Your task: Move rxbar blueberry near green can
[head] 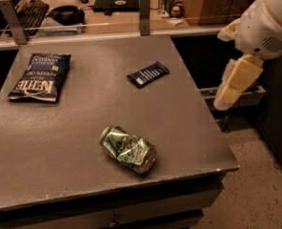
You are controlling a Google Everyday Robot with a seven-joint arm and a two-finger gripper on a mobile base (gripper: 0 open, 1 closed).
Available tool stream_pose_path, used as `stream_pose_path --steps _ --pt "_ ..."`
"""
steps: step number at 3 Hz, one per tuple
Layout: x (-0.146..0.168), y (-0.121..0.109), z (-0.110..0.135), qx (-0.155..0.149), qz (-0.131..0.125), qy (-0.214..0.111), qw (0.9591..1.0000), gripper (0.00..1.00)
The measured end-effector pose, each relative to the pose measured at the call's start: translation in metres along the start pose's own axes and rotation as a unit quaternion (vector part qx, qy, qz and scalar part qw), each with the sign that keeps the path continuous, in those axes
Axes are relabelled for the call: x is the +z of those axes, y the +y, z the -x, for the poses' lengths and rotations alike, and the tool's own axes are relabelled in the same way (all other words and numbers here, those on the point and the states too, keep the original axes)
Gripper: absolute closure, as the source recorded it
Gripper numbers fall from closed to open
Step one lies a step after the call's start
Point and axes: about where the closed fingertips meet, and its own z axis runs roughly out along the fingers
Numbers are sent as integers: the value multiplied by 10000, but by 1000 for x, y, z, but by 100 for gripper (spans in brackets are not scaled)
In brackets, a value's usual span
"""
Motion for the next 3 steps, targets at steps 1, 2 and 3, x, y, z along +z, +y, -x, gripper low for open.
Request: stream_pose_path --steps 1,2,3 --pt "21 -27 28 -75 38 -488 9988 0" --pt "57 -54 64 7 224 -1062 9941 0" --pt "124 -77 92 192 389 -1534 9872 0"
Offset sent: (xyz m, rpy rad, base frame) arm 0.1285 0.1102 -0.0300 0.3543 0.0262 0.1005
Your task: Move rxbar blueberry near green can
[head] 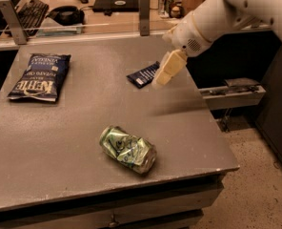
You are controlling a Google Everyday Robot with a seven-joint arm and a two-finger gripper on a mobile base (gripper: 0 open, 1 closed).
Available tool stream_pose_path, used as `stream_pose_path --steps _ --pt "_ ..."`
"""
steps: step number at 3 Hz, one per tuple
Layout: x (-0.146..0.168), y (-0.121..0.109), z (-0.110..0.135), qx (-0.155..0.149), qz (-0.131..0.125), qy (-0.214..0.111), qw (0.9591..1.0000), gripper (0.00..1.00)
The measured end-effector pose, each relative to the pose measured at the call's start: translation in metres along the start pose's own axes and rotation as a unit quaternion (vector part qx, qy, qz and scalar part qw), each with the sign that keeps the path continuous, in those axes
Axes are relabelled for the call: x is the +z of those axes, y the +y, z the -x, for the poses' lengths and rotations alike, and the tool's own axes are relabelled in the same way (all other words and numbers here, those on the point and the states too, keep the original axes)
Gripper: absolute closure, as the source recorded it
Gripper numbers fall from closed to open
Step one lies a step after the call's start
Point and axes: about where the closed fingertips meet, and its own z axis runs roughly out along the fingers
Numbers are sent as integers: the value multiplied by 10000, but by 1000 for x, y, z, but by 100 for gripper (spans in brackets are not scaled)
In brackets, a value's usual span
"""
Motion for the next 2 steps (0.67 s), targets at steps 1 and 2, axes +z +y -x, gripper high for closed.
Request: stream_pose_path --steps 1,2 --pt "39 -20 -8 209 11 -168 9996 0" --pt "69 -28 -17 412 59 -218 9989 0"
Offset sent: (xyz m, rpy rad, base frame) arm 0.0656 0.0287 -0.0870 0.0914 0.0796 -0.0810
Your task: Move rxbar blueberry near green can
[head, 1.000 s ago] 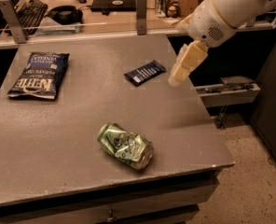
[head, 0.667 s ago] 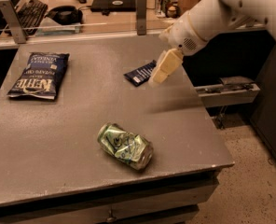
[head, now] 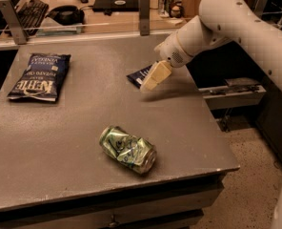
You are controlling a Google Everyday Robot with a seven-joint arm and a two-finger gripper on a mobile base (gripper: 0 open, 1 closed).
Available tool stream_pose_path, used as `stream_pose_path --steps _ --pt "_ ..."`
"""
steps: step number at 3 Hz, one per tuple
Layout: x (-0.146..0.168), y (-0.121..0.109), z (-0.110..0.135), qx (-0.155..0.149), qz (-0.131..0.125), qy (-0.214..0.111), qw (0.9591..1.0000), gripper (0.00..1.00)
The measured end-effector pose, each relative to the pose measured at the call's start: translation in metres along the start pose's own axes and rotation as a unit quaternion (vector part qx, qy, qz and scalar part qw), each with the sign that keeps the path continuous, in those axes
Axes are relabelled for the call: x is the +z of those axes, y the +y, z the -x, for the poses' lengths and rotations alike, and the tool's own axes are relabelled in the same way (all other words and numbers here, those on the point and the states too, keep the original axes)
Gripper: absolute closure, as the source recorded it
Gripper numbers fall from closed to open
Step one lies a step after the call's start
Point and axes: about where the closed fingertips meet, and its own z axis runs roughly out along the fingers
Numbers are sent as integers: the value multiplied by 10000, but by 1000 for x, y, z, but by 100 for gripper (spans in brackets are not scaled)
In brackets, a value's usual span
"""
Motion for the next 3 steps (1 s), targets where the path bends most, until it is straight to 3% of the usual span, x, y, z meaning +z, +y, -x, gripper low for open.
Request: stream_pose_path --steps 1,3 --pt "24 -9 -8 200 49 -84 9998 26" --pt "30 -13 -9 272 67 -147 9995 71"
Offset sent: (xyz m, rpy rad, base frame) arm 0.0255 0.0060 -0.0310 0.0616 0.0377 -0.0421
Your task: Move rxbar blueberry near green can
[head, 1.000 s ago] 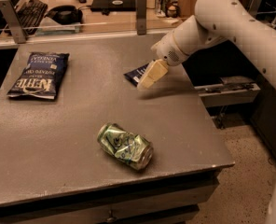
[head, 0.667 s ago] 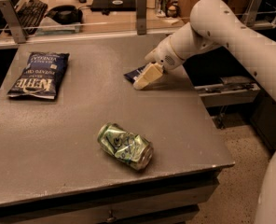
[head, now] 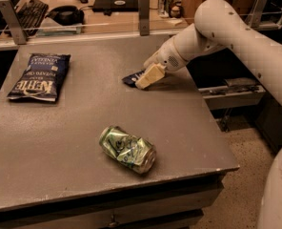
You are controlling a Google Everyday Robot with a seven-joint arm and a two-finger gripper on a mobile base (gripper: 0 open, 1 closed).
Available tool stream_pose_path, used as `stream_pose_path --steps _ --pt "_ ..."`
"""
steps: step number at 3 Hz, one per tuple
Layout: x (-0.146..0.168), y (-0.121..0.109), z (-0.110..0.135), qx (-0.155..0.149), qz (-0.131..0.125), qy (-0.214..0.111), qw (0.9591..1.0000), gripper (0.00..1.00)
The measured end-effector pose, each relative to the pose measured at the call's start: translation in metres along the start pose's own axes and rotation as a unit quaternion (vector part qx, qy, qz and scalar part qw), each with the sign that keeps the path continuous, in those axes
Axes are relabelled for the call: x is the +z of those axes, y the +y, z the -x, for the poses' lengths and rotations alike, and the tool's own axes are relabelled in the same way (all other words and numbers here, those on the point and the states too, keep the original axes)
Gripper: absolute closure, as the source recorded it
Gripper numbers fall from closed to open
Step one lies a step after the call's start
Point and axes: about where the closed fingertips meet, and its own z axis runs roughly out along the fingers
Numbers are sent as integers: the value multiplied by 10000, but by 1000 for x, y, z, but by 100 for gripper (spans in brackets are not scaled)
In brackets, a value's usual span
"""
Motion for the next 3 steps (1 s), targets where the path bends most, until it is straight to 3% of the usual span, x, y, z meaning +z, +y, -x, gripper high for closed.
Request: stream_pose_path --steps 1,2,3 --pt "-2 0 2 0 1 0 10000 96" --pt "-38 26 14 -307 109 -27 9995 100" --pt "-94 66 31 -807 169 -58 9966 100"
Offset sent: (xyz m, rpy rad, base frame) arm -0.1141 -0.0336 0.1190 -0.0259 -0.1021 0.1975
